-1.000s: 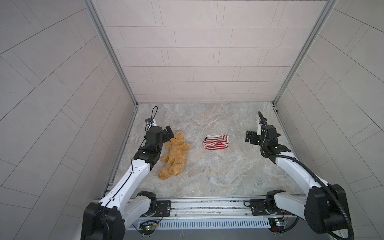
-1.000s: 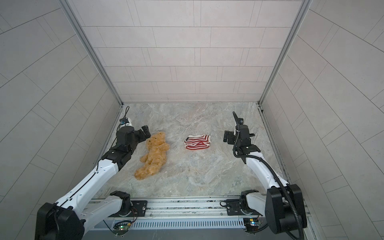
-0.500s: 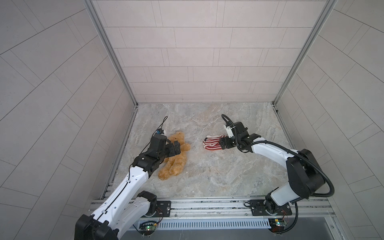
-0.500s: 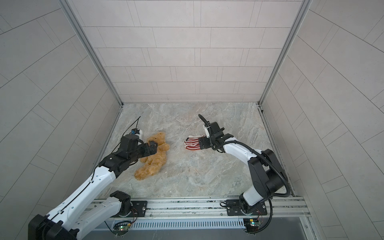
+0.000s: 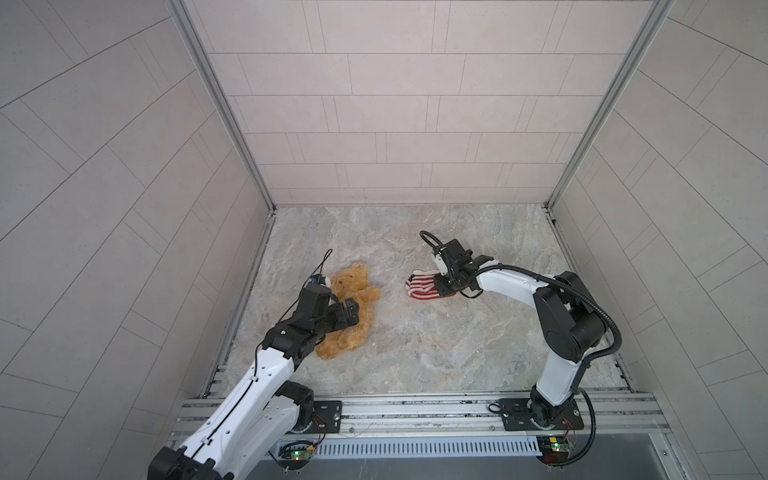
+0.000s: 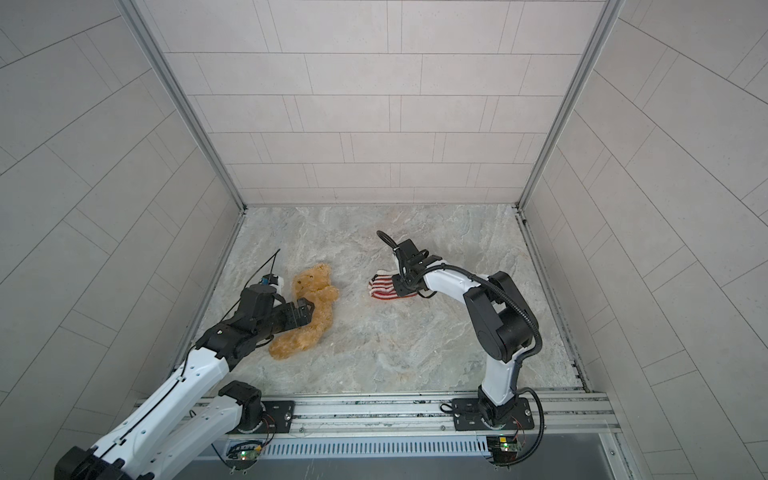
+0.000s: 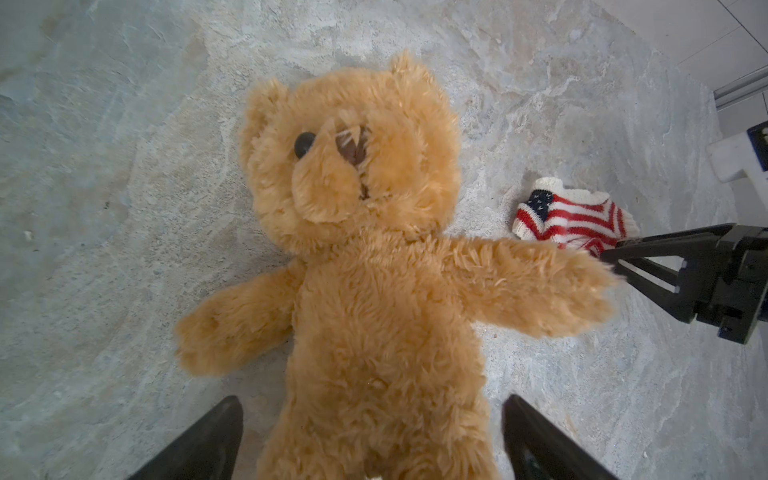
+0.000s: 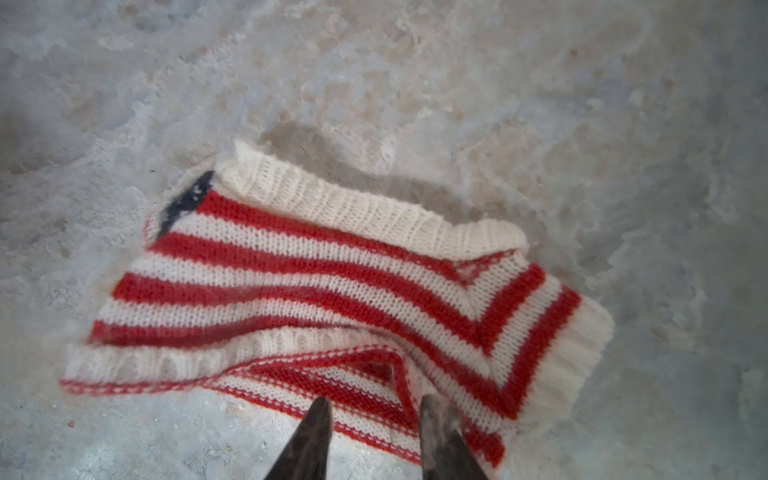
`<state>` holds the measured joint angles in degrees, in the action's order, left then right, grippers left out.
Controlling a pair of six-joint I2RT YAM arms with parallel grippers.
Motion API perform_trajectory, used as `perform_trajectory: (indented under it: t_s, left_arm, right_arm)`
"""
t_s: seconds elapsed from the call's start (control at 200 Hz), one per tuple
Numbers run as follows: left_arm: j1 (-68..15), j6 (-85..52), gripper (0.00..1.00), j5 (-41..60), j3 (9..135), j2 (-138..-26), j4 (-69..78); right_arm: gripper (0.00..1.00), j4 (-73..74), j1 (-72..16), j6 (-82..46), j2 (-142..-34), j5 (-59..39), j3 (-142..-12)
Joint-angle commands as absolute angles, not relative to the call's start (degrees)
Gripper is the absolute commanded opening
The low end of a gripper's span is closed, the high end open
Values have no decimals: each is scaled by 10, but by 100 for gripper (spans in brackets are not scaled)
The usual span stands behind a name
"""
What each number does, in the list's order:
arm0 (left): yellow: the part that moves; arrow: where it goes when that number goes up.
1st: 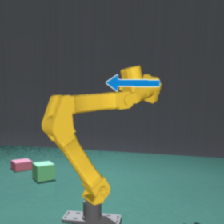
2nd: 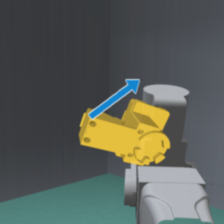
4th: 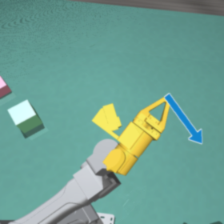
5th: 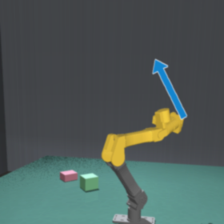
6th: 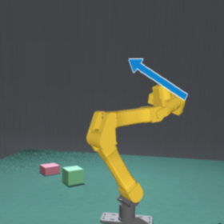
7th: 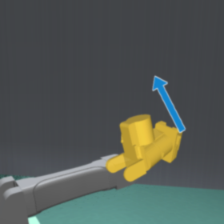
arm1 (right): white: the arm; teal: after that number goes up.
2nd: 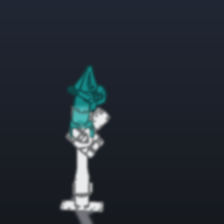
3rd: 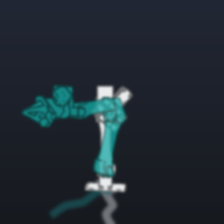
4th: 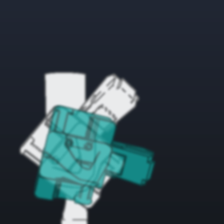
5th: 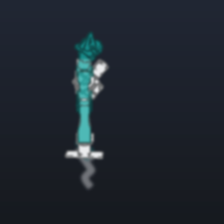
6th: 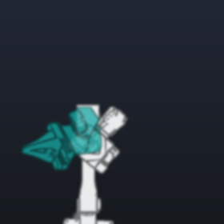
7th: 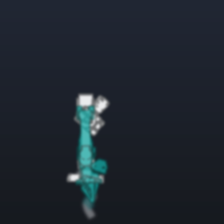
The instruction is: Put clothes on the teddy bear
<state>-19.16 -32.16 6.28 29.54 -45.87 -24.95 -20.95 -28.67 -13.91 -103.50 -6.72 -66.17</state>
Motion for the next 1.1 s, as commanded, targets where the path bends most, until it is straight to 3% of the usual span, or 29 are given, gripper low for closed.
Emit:
perform_trajectory:
  t_s: [0.0, 0.541, 0.866, 1.096]
  left_arm:
    - [-195, -325, 100, 70, 282, -451, -235]
    - [-195, -309, 100, 78, 273, -450, -208]
    - [-194, -305, 100, 76, 268, -445, -208]
    - [-194, -310, 100, 75, 261, -445, -203]
  right_arm:
    - [35, -227, -288, -142, -1043, -37, -654]
    - [26, -202, -284, -160, -1019, -17, -577]
    - [25, -177, -284, -174, -990, -42, -519]
    - [24, -139, -329, -221, -928, -86, -453]
